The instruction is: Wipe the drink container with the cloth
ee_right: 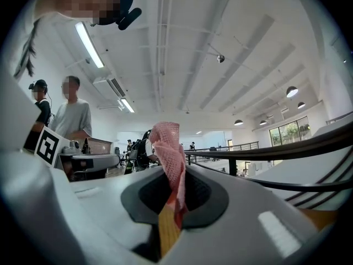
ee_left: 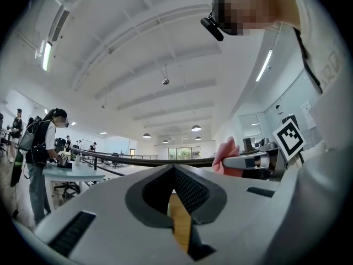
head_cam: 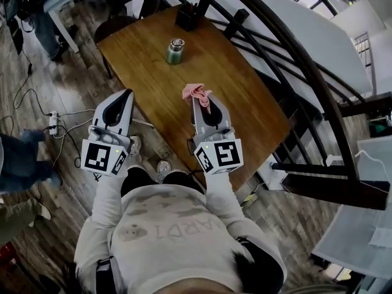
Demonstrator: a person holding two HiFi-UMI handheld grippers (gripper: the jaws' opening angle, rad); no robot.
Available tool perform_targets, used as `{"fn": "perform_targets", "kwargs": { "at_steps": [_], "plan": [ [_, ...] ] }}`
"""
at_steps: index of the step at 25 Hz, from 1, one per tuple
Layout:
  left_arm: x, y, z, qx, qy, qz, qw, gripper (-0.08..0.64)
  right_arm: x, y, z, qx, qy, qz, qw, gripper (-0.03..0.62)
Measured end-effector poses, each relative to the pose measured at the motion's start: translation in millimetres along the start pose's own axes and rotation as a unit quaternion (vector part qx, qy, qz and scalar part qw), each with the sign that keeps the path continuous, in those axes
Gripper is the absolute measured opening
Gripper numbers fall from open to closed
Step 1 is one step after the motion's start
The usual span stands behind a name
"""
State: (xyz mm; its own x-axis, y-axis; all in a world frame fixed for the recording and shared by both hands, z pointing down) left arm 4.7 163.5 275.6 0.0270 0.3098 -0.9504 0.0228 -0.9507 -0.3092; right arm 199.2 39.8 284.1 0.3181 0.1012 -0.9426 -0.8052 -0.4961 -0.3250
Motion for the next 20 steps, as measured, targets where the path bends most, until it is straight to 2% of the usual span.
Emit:
{"fn": "perform_targets", "kwargs": {
  "at_steps": [5, 20],
  "plan": [
    [-26.9, 44.2, 62.6, -0.024, -0.018, 0.006, 0.9995, 0.005, -28.7, 61.6, -6.5, -0.025, -0.009, 0.014, 1.000, 0.038],
    [-68.5, 148.6, 200.0, -0.103, -0.050, 0.010, 0.9934, 0.005, -78.9, 196.7, -20.1, -0.109, -0.034, 0.023, 0.993, 0.038]
  ]
}}
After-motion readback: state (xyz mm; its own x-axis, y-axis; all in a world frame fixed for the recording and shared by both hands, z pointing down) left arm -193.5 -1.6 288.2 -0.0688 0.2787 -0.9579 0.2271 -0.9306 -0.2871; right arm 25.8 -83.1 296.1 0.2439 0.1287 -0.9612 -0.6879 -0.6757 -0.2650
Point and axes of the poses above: the fingertips, and each gripper's own axes: y forward along the fingers, z to its left, x out of its top, the point moved 7 cm from there along -y, backward along the fingers, and after that the axes turned 14 degrees about -z, right-handed, at the moved point
